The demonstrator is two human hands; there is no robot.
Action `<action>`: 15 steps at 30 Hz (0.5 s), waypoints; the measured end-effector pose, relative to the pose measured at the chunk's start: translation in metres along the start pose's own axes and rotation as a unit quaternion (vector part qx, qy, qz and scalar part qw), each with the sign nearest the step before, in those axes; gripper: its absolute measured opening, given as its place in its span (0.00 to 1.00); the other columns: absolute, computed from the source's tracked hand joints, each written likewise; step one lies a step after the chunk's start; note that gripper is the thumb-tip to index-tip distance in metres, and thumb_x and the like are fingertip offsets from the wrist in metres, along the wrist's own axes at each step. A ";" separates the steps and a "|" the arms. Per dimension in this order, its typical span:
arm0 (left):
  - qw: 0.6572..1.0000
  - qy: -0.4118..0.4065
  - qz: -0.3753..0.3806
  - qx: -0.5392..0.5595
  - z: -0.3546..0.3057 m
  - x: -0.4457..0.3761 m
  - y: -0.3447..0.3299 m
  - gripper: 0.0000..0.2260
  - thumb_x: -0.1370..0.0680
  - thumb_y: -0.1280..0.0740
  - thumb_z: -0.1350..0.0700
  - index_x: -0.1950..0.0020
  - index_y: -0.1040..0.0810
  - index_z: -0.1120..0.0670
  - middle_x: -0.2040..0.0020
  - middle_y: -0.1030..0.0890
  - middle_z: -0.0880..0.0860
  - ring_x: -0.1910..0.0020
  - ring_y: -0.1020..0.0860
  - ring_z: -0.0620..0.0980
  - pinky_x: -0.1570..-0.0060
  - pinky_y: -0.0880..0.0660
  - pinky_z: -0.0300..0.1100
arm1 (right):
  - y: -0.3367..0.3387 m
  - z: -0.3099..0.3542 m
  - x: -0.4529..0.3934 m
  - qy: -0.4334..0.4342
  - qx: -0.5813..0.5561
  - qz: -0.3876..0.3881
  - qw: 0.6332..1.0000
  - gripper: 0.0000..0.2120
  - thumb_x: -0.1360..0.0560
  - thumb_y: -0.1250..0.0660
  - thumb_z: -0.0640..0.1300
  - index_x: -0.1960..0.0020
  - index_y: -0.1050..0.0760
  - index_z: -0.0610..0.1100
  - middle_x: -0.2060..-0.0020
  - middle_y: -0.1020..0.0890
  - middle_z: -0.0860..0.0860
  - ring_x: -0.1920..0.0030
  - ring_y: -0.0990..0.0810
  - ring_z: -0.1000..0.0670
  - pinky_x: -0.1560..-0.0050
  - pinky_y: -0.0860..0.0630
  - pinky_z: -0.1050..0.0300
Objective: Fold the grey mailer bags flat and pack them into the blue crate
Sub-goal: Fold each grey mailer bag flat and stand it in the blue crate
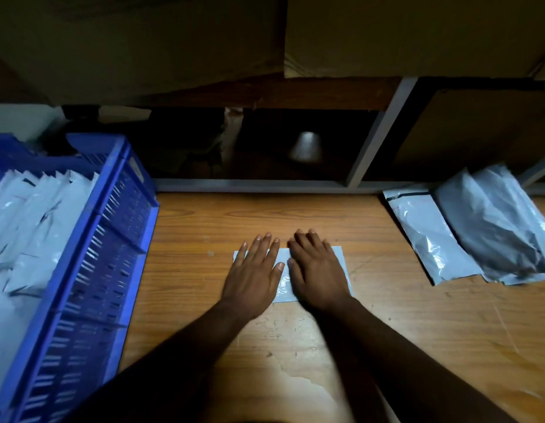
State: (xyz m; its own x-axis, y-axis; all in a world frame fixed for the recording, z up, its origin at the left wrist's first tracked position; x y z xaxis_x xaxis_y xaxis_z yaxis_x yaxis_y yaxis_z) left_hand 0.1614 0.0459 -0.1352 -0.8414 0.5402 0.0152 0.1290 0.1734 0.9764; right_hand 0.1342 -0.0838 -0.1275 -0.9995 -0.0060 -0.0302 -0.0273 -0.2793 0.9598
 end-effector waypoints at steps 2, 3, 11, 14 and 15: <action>1.000 -0.002 0.002 -0.020 0.000 0.003 -0.011 0.29 0.15 0.62 0.42 0.16 0.44 0.53 0.16 0.45 0.53 0.17 0.47 0.52 0.20 0.51 0.54 | -0.017 0.006 0.005 0.014 0.001 0.007 1.000 0.26 0.14 0.51 0.53 0.18 0.38 0.48 0.18 0.41 0.48 0.17 0.48 0.44 0.19 0.48 0.39; 1.000 0.000 0.003 -0.025 0.001 0.004 -0.015 0.28 0.14 0.60 0.43 0.16 0.44 0.52 0.16 0.46 0.52 0.17 0.48 0.52 0.20 0.51 0.54 | -0.021 0.006 0.006 0.016 0.007 0.009 1.000 0.26 0.14 0.52 0.53 0.17 0.41 0.48 0.17 0.44 0.48 0.17 0.50 0.45 0.19 0.50 0.40; 1.000 0.017 0.004 -0.008 0.005 0.007 -0.018 0.28 0.15 0.56 0.41 0.16 0.50 0.48 0.16 0.53 0.50 0.17 0.54 0.51 0.19 0.55 0.51 | -0.028 0.000 0.006 0.016 0.017 0.050 0.998 0.29 0.14 0.57 0.56 0.15 0.51 0.49 0.16 0.54 0.51 0.17 0.58 0.48 0.18 0.55 0.41; 0.997 0.071 0.013 0.001 0.030 0.020 -0.016 0.33 0.16 0.59 0.36 0.16 0.58 0.52 0.16 0.59 0.49 0.18 0.61 0.48 0.19 0.59 0.50 | -0.013 -0.030 0.020 -0.034 0.010 0.042 0.998 0.30 0.14 0.58 0.60 0.15 0.54 0.49 0.17 0.56 0.53 0.17 0.60 0.50 0.18 0.60 0.46; 0.997 0.077 0.015 -0.004 0.035 0.026 -0.016 0.34 0.17 0.60 0.35 0.16 0.60 0.52 0.16 0.60 0.49 0.18 0.62 0.47 0.19 0.61 0.50 | -0.008 -0.039 0.028 -0.055 0.010 0.035 0.998 0.30 0.14 0.59 0.61 0.15 0.55 0.50 0.17 0.58 0.53 0.17 0.62 0.51 0.18 0.61 0.47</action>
State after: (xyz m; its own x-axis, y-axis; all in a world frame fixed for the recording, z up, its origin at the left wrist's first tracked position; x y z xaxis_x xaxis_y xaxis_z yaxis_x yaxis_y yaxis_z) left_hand 0.1564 0.0861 -0.1579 -0.9076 0.4126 0.0775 0.1524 0.1518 0.9766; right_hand 0.1066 -0.1188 -0.1472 -0.9944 0.0815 0.0672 0.0437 -0.2619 0.9641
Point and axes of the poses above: each hand's wrist, its own x-axis away from the middle knuckle, its own y-axis out of the back of the hand, z = x × y, the point moved 9 cm from there along -x, towards the middle knuckle
